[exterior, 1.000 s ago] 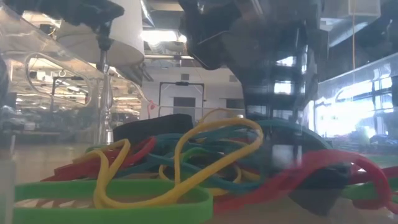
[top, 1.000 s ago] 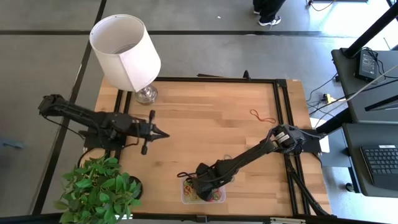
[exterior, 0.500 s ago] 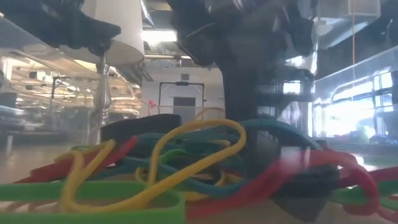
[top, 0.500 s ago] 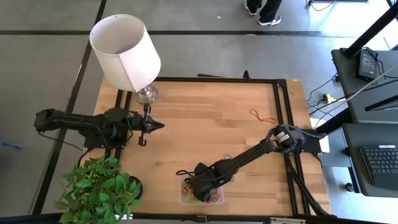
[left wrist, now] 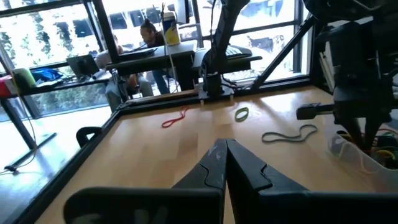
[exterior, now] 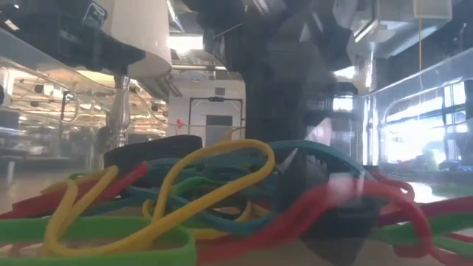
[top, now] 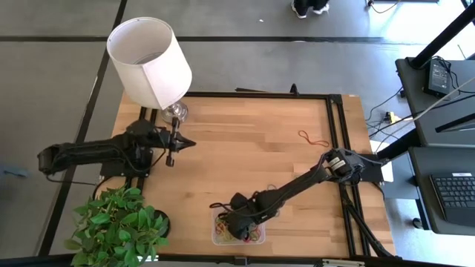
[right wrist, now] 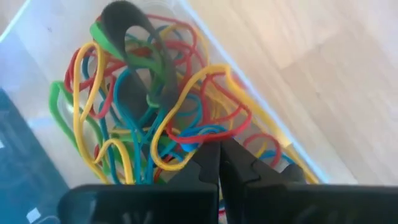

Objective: Pick and place rubber bands into bin
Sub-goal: Put the blue rubber band into the transparent bin

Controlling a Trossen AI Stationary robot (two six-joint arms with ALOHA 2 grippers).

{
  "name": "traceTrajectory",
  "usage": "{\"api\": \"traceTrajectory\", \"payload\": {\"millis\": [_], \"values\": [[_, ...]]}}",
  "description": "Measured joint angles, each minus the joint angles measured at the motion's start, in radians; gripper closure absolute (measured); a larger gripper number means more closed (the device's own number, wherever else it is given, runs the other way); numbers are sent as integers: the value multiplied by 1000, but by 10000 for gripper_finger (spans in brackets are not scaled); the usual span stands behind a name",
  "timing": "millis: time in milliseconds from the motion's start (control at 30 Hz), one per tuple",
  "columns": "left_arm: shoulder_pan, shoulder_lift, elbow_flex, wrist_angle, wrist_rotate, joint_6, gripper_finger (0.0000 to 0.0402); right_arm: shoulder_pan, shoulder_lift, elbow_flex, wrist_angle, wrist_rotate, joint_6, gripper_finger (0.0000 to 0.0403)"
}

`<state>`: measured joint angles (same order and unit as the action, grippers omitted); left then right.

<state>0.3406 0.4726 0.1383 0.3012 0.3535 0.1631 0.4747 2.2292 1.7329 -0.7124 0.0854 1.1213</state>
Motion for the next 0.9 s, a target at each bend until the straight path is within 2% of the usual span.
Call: {"api": "traceTrajectory", "payload": {"millis": [200,300,433,667,767,900], "values": [[39,-81,0,-98,82,-100,400,0,0,0,0,12,0,403],[30,-150,0,-193,73,-156,400,0,0,0,-1,12,-1,403],[-38,-265,0,-275,-98,-185,400,0,0,0,-1,12,-2,403],[-233,-439,0,-412,-402,-185,400,0,0,0,-2,30,-5,402],[-297,-472,0,-451,-499,-179,400,1,0,0,-3,32,-5,402],[-354,-471,-5,-491,-560,-166,400,4,0,0,-1,55,-8,402]]}}
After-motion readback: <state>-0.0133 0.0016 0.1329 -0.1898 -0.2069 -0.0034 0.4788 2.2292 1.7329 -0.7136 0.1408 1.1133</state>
